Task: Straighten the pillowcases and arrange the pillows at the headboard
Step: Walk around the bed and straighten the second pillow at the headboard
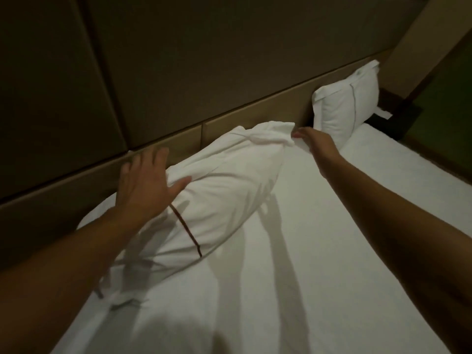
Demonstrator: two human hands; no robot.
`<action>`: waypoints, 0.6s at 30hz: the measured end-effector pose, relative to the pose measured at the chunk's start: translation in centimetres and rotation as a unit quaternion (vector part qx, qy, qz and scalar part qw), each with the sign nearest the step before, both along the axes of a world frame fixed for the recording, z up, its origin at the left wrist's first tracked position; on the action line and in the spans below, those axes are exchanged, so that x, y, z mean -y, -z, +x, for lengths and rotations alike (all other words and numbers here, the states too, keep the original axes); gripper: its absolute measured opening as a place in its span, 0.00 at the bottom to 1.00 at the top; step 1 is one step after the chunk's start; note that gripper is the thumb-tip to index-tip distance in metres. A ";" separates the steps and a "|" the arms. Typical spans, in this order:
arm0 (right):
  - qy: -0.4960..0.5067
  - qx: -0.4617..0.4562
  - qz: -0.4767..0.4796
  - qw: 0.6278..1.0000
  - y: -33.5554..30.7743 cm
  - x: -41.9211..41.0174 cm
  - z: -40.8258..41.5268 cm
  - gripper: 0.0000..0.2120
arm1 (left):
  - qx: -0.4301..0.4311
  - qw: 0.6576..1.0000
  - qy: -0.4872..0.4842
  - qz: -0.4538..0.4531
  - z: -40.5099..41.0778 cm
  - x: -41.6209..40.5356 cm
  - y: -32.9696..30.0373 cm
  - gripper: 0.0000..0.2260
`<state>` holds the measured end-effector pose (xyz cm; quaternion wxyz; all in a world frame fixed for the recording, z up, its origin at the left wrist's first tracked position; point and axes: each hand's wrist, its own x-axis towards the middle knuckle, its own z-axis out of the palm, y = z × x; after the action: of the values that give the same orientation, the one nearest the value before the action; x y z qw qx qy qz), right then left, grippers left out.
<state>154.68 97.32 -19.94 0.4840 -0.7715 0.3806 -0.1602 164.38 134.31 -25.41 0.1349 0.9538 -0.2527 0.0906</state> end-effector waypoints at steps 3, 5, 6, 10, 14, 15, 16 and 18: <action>-0.076 -0.009 -0.071 0.995 -3.9 -3.9 -6.5 0.19 | 0.007 1.000 0.002 0.006 -3.8 -3.1 -4.9 0.38; -0.107 -0.018 -0.115 0.987 -7.5 -6.6 -10.8 0.23 | 0.026 1.000 0.007 0.004 -6.6 -5.7 -8.6 0.38; -0.117 -0.023 -0.137 0.983 -9.2 -7.9 -12.8 0.25 | 0.035 0.999 0.012 0.006 -8.1 -7.1 -10.4 0.38; -0.120 -0.004 -0.181 0.976 -15.6 -13.7 -19.7 0.28 | 0.068 0.997 0.019 0.034 -15.1 -11.2 -17.7 0.38; -0.102 0.015 -0.198 0.975 -19.9 -20.0 -26.2 0.29 | 0.073 0.996 0.033 0.049 -23.3 -13.8 -22.7 0.37; -0.100 0.015 -0.200 0.975 -20.8 -21.4 -28.0 0.30 | 0.078 0.996 0.036 0.039 -25.1 -14.5 -24.0 0.37; -0.102 0.011 -0.202 0.974 -21.7 -22.9 -30.1 0.31 | 0.083 0.996 0.037 0.025 -27.0 -15.3 -25.2 0.37; -0.098 0.014 -0.214 0.972 -23.5 -25.8 -34.6 0.32 | 0.095 0.995 0.042 0.008 -30.4 -17.0 -27.7 0.39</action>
<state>120.12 123.14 3.61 0.3261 -0.8884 0.2534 -0.2004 133.93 151.33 2.31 0.1063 0.9303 -0.3054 0.1731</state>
